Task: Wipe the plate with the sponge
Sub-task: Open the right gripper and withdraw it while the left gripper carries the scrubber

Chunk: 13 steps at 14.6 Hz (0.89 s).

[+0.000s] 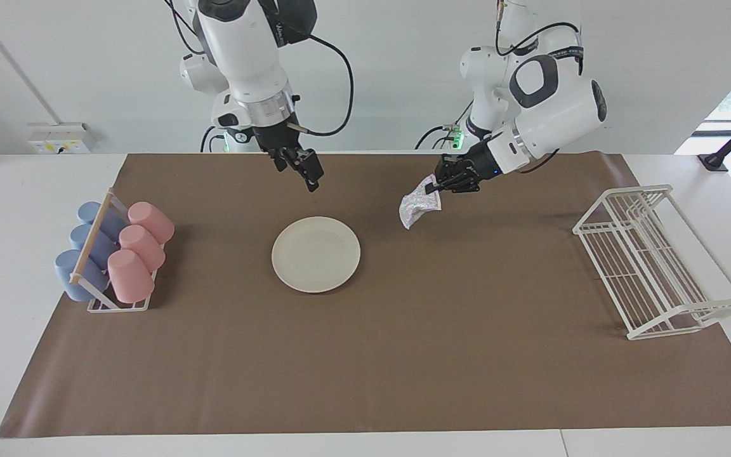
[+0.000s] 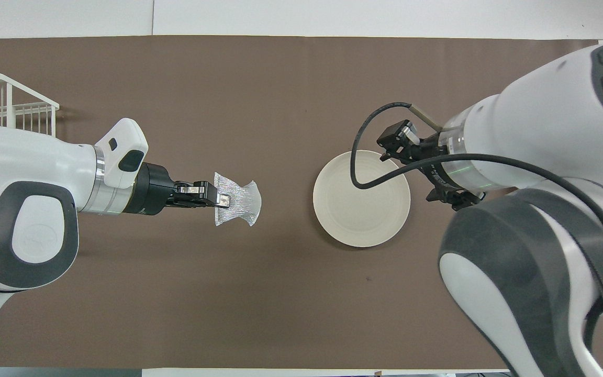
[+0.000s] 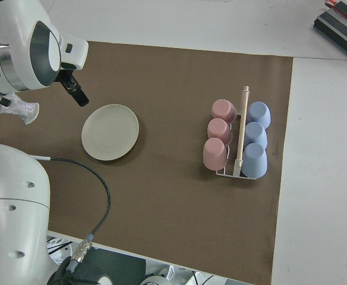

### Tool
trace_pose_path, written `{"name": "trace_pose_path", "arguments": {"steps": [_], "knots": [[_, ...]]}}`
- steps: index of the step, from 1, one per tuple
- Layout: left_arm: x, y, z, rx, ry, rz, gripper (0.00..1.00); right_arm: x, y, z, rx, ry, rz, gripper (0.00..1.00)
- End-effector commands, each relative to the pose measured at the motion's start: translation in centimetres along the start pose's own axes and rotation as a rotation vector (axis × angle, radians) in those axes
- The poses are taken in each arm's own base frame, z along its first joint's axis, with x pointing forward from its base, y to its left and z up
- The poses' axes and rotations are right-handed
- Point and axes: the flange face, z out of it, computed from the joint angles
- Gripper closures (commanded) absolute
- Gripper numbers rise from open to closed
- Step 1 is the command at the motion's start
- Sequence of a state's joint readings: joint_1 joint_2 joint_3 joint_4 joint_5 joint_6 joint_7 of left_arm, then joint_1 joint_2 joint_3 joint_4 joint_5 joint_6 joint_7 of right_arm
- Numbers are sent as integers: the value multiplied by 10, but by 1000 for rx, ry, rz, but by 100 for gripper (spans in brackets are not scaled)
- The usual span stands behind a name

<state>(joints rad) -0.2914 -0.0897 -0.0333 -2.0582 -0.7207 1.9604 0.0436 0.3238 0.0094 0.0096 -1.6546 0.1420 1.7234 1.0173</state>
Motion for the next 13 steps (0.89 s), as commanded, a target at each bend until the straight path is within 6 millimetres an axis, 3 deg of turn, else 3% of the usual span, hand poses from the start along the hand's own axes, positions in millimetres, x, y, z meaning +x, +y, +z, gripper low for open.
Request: {"name": "trace_pose_path", "arguments": {"steps": [1, 9, 11, 13], "knots": [[5, 2, -8, 232, -23, -34, 100, 23, 26, -3, -7, -3, -115, 0], [-1, 1, -25, 783, -78, -91, 100, 75, 87, -9, -72, -81, -457, 0], [9, -1, -21, 973, -117, -104, 100, 86, 102, -13, -79, -95, -590, 0], [21, -6, -29, 1144, -137, -112, 100, 95, 108, -17, -119, -73, -665, 0]]}}
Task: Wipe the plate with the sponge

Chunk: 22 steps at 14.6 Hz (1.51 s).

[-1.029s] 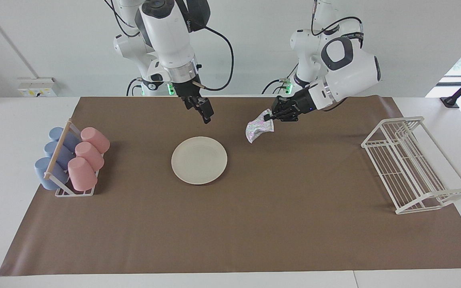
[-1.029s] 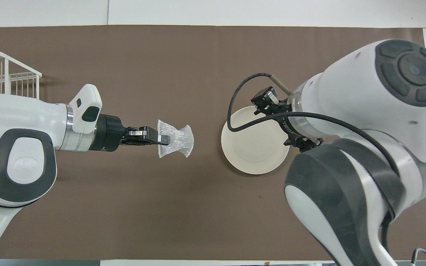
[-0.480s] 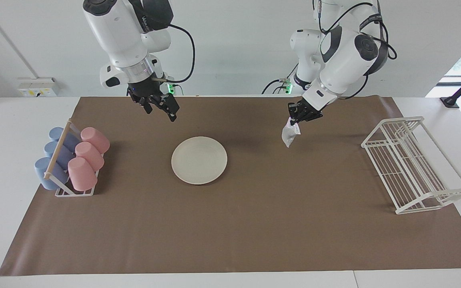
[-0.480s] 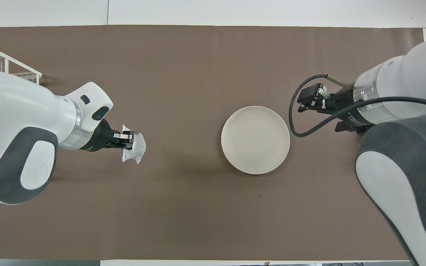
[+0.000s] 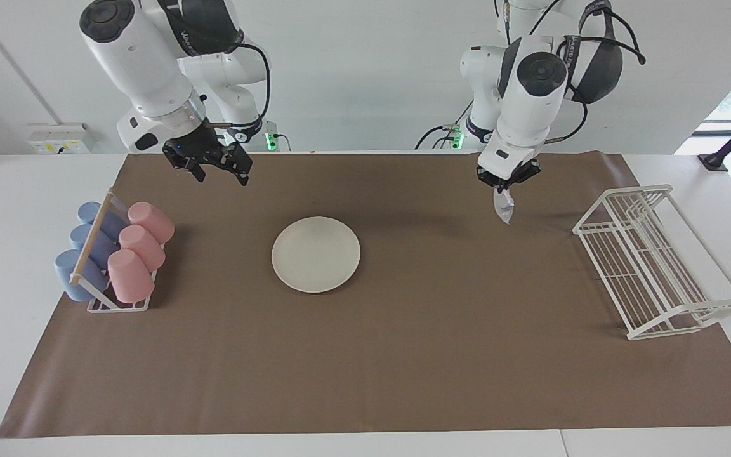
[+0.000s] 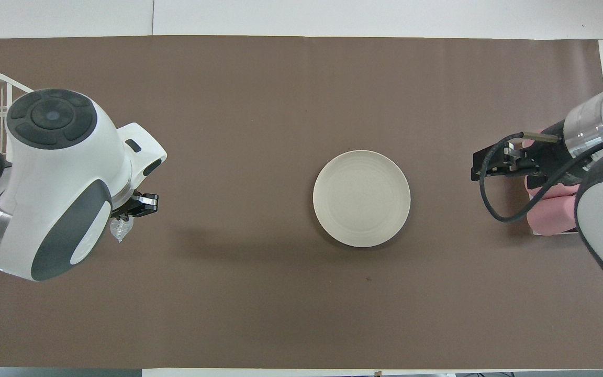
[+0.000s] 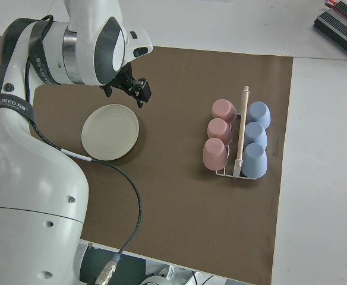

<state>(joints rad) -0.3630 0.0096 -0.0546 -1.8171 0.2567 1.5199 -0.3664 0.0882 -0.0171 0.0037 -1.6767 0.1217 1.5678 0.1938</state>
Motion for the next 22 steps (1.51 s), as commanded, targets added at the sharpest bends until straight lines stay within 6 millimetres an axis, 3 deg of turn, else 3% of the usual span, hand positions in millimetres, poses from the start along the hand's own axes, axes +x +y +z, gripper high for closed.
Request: {"name": "trace_pose_path", "arguments": {"steps": [1, 2, 8, 11, 13, 16, 19, 22], "knots": [[24, -4, -4, 238, -29, -31, 100, -1, 13, -9, -63, 14, -110, 0], [29, -6, 0, 326, -20, -32, 100, 1, 14, -15, -80, 22, -152, 0], [68, -29, 25, 707, 39, -30, 100, 1, 27, -12, -94, -17, -166, 0], [106, -55, 61, 863, 9, -28, 100, 12, 43, -17, -126, 19, -225, 0], [130, -77, 80, 886, -17, -54, 100, 17, 52, -22, -139, 44, -236, 0], [142, -105, 99, 845, -49, -81, 100, 15, 62, -15, -125, 22, -213, 0], [145, -104, 106, 773, -37, -77, 100, 17, 70, -18, -127, 44, -113, 0], [146, -98, 114, 711, -24, -95, 100, 19, 73, -21, -129, 50, -135, 0]]}}
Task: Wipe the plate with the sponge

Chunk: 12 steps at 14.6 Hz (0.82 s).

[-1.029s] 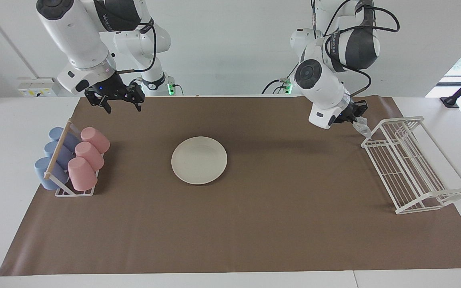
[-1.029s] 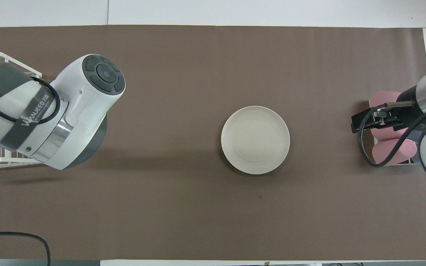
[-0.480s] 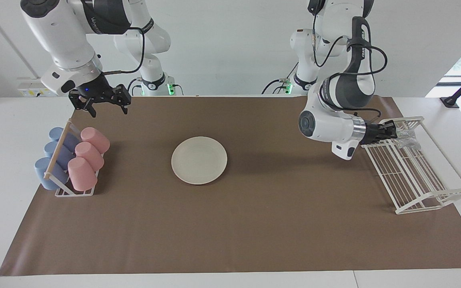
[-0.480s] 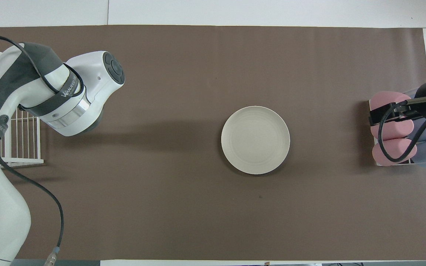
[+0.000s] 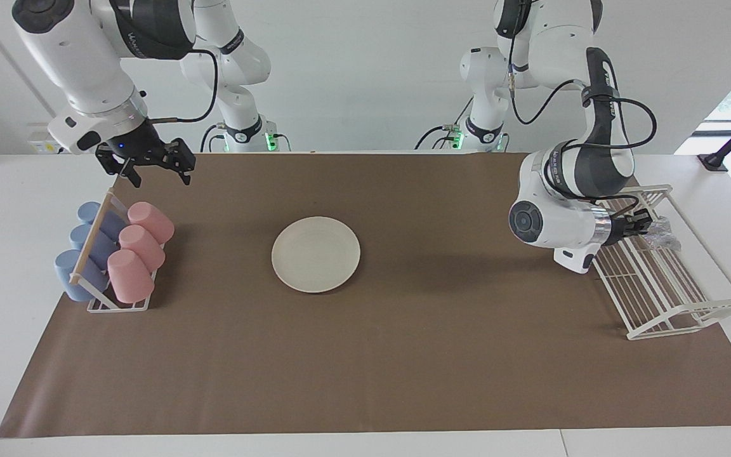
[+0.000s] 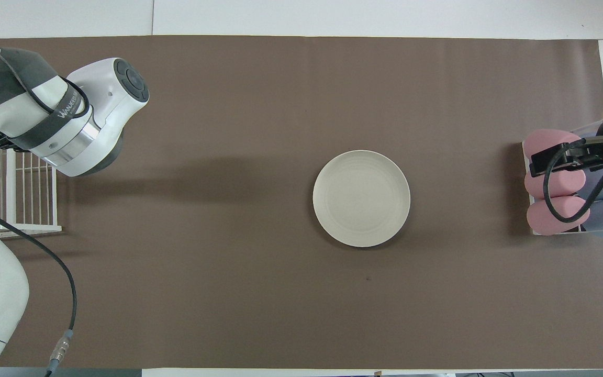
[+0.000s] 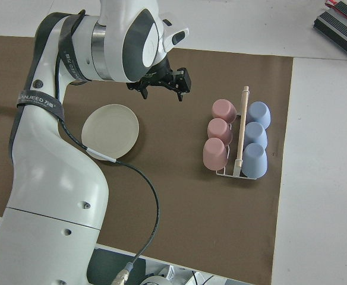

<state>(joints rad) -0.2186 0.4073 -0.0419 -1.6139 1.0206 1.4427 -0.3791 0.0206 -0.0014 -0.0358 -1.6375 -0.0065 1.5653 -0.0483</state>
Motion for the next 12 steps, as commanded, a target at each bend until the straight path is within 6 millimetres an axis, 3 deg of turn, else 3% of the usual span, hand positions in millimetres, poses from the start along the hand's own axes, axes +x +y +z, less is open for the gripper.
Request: {"name": "trace_pose_path", "arguments": {"steps": [1, 4, 11, 12], "knots": [[4, 6, -1, -48, 14, -25, 100, 3, 5, -4, -13, 15, -34, 0], [4, 11, 1, -51, 23, -45, 100, 3, 23, -4, -10, 31, -22, 0], [5, 19, 10, -66, 46, -64, 100, 5, 16, -6, -11, 44, -44, 0], [5, 19, 10, -66, 46, -64, 92, 5, 16, -6, -11, 42, -47, 0]]}}
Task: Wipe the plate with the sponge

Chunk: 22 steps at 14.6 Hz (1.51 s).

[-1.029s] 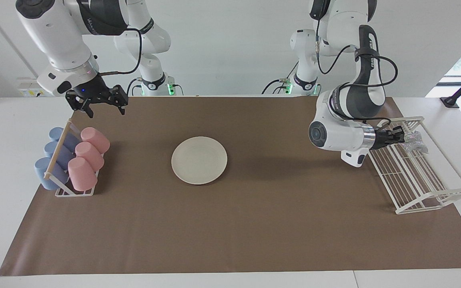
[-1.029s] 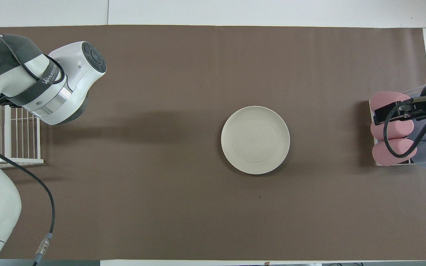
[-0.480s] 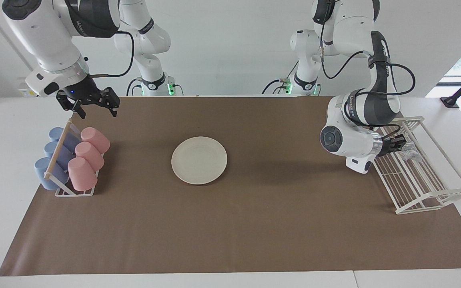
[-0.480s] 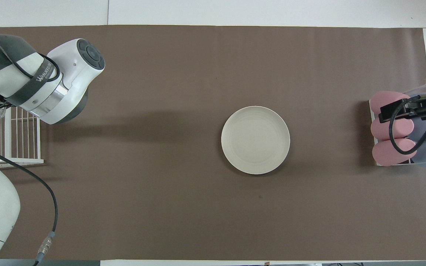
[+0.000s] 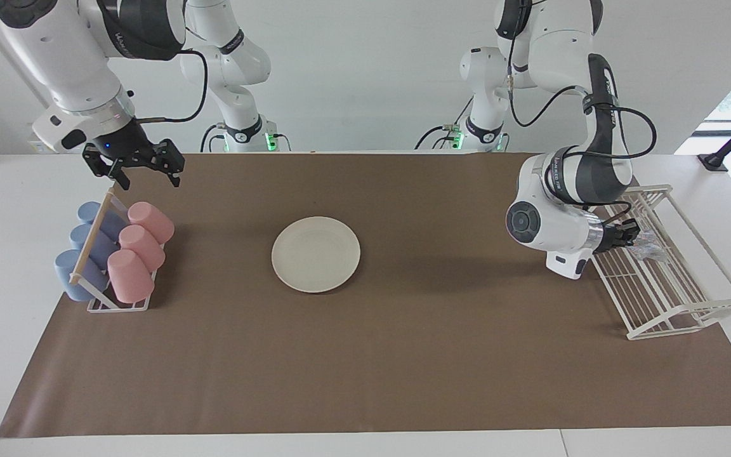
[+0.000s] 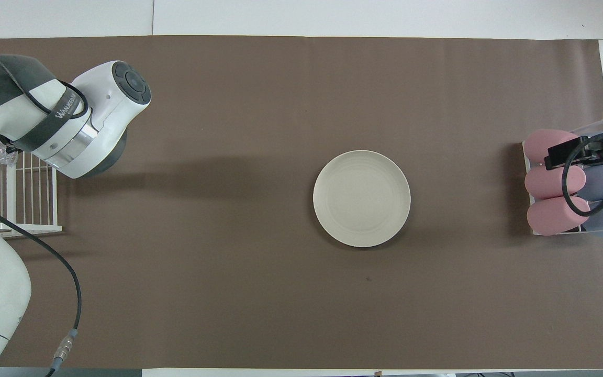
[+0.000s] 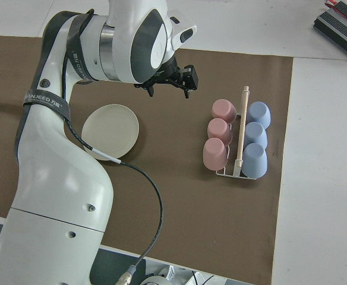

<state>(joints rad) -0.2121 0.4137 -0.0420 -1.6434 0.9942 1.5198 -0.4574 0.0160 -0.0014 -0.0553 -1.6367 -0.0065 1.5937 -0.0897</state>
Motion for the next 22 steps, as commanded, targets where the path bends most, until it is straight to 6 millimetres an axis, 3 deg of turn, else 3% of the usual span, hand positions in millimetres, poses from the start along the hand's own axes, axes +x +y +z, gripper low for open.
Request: {"name": "trace_pose_path", "arguments": {"steps": [1, 2, 3, 5, 8, 10, 14, 18, 22], "knots": [[0, -1, 8, -19, 6, -18, 58, 2, -2, -2, -5, 7, -31, 0], [1, -3, 11, -17, 2, -21, 18, 3, -5, -3, 11, 14, -31, 0], [1, -3, 11, -17, 2, -21, 16, 3, -9, -3, 38, 18, -31, 0], [2, -4, 10, -18, 3, -21, 0, 4, -10, -4, 67, 27, -26, 0], [2, -8, 7, -20, 7, -17, 0, 4, -10, -4, 64, 27, -31, 0], [4, -23, -1, -42, 20, -21, 0, 4, -9, -4, 55, 23, -28, 0], [0, -105, -34, -340, 22, -51, 0, 3, -15, -3, 53, 16, -34, 0], [-30, -148, -66, -596, 31, -115, 0, 4, -15, -4, 53, 24, -34, 0], [-71, -215, -65, -942, -3, -224, 0, 4, -15, -5, 53, 25, -33, 0]]}}
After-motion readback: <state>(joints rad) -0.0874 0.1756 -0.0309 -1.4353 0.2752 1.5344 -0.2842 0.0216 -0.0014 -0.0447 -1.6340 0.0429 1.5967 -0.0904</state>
